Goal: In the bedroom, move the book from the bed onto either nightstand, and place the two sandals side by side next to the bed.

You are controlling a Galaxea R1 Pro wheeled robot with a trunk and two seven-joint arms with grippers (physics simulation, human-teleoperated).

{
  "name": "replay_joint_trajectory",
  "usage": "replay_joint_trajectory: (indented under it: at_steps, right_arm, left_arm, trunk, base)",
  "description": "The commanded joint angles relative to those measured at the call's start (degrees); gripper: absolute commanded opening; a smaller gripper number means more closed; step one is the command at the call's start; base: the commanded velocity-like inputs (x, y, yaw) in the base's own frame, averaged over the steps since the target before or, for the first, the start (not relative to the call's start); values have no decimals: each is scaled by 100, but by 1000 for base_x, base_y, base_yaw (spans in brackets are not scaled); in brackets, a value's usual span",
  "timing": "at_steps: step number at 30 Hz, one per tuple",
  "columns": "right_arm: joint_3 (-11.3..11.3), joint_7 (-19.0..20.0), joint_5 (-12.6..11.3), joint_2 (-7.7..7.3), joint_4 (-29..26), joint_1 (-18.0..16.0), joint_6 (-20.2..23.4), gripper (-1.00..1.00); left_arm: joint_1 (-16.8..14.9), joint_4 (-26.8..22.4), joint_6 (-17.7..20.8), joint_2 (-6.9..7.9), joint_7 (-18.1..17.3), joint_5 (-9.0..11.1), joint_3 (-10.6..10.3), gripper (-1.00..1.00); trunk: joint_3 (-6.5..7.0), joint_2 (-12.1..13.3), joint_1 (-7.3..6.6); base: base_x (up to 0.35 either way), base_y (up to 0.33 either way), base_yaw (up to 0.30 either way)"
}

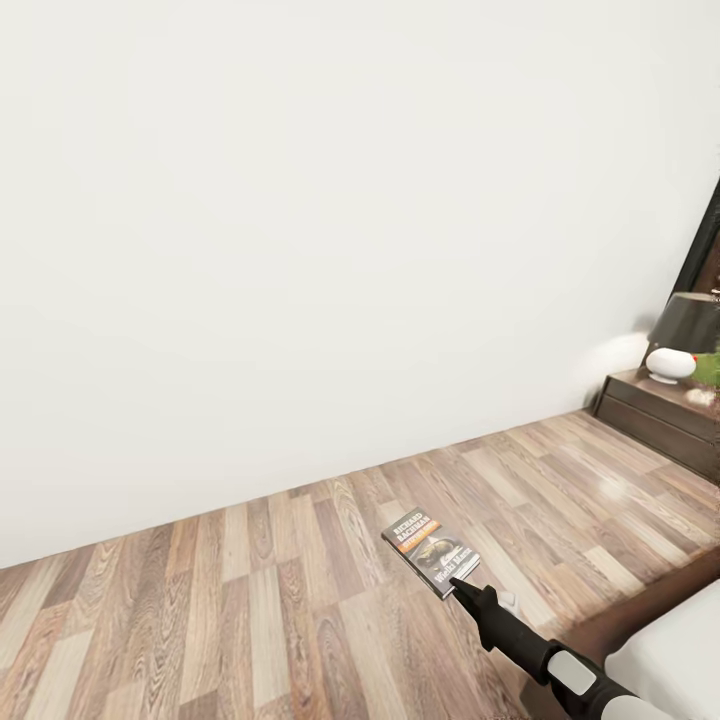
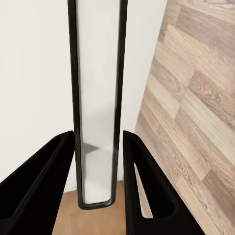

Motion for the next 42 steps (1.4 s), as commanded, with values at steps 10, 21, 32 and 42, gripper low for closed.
replay_joint_trajectory:
  at_steps: [10,21,32,42]
  right_arm:
    - [-48,6,13,4,2,-4,46,-100]
    - [-48,6,13,2,2,-4,46,-100]
    - [-48,6,13,1,2,-4,46,-100]
    - [-48,6,13,1,2,-4,46,-100]
  left_arm:
    - [-4,18,-27,25,-20,35,-23,100]
    - [-4,19,-27,26,-20,35,-23,100]
    - [-4,23,-29,26,-18,35,-23,100]
    - [-6,19,-31,26,-20,35,-23,100]
  trunk:
    - [-6,-3,-1]
    - [-6,-3,-1]
    - [-6,-3,-1]
    - [-6,-3,-1]
  base:
    - [0,168,-121]
    - [0,192,-128]
    - [19,193,-181]
    - [83,156,-245]
